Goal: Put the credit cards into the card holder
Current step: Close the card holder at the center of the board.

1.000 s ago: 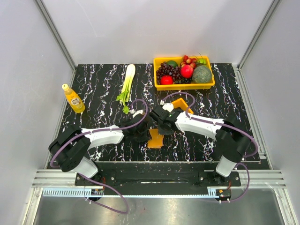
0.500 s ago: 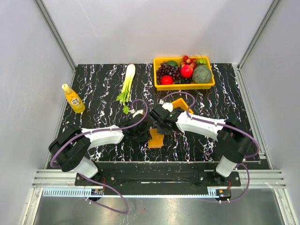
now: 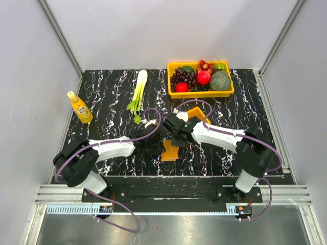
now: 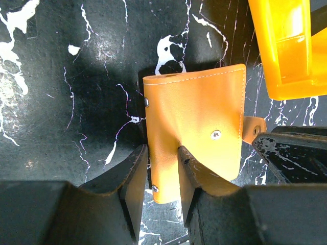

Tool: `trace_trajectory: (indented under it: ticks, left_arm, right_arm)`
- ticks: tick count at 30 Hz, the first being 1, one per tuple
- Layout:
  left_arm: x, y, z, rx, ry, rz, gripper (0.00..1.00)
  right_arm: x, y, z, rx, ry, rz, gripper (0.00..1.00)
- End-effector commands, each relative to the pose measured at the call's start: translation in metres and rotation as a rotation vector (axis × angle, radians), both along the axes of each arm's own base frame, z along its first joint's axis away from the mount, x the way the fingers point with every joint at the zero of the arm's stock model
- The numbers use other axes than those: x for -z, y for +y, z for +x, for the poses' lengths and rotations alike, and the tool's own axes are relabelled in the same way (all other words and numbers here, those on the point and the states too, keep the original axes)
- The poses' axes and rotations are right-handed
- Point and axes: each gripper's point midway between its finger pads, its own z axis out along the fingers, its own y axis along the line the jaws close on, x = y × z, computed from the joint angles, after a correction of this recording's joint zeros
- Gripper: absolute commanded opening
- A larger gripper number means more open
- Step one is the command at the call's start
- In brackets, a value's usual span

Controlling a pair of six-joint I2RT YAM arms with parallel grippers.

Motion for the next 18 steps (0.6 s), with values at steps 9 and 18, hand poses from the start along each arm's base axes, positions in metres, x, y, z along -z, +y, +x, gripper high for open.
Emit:
trace_trajectory:
  ticks: [9,18]
  left_arm:
    - [-0.005,-0.003,0.002,0.004,-0.021,-0.019,0.34]
    - [-0.005,-0.004,0.002,0.003,-0.021,-0.021,0.34]
  right_arm:
    - [0.003,0.003,0.009,0.001,-0.026,-0.042,0.26]
    - [-0.011,0.002,0.012,0.007,-0.061,-0.022,0.26]
